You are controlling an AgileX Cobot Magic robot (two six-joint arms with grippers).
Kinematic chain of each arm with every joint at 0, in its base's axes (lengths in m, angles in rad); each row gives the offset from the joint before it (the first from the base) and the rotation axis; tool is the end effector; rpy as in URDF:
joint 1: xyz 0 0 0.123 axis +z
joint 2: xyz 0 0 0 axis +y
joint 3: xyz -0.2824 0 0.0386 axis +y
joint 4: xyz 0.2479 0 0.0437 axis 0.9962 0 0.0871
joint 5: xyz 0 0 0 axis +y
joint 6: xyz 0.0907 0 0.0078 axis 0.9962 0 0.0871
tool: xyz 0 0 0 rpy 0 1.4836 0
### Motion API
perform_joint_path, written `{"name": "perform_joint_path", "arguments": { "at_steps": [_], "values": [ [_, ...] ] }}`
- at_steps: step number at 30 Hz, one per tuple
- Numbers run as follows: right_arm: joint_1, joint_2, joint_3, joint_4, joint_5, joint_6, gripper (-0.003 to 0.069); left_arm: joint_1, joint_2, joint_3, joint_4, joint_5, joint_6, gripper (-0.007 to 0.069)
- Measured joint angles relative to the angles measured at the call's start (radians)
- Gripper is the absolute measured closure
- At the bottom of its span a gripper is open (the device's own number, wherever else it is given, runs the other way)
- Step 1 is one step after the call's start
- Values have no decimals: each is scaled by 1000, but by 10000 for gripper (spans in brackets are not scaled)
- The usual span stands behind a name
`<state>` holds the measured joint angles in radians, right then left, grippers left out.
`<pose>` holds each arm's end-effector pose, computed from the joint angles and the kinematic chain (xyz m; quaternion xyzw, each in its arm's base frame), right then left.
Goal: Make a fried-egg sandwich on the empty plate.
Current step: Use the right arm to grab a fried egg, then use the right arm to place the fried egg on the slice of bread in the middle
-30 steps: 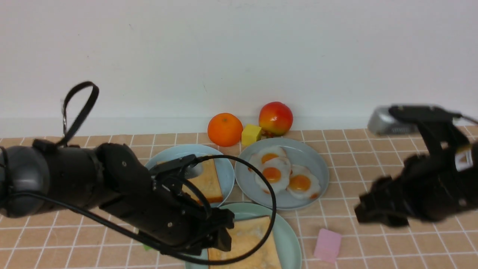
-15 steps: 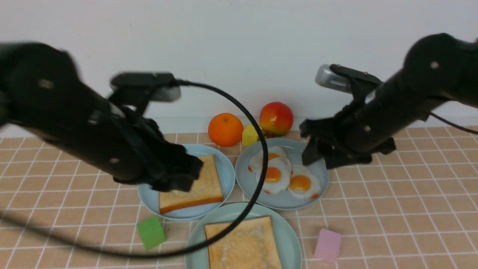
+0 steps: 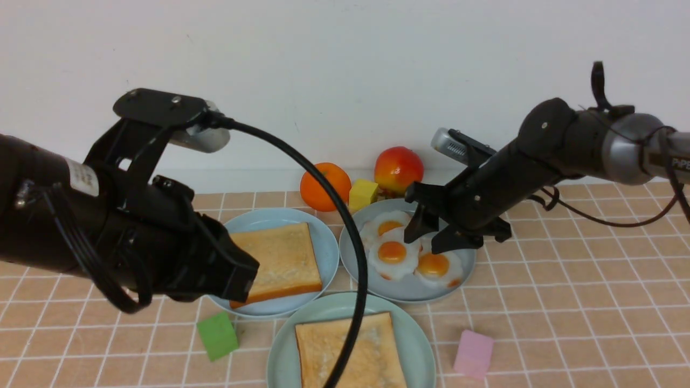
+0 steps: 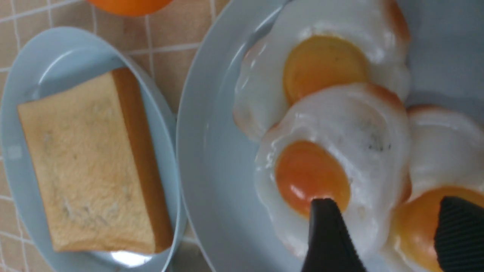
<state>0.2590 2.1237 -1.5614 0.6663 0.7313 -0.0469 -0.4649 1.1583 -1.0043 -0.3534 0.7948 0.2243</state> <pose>0.4277 0.1523 0.1743 0.0559 0.9490 0.2756 0.1429 0.1984 -0.1247 0.3372 0.2442 0.8932 -0.2003 0.3201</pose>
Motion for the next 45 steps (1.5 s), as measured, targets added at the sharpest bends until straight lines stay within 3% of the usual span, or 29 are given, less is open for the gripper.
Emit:
{"name": "perform_joint_path", "arguments": {
  "at_steps": [20, 25, 31, 33, 40, 45],
  "values": [
    [-4, 36, -1, 62, -87, -2, 281, 0, 0, 0, -4, -15, 0, 638],
    [-7, 54, -1, 117, -86, -17, 346, 0, 0, 0, -4, -16, 0, 638],
    [-7, 62, -1, 129, -69, -27, 546, 0, 0, 0, -4, -17, 0, 638],
    [-7, 62, -1, 131, -59, -28, 579, 0, 0, 0, -4, -17, 0, 638],
    [-10, 46, -1, 113, -33, -29, 578, 0, 0, 0, 3, -16, -12, 638],
    [-25, -48, -1, 101, 43, -76, 578, 0, 0, 0, 60, 7, -91, 638]
  ]
}}
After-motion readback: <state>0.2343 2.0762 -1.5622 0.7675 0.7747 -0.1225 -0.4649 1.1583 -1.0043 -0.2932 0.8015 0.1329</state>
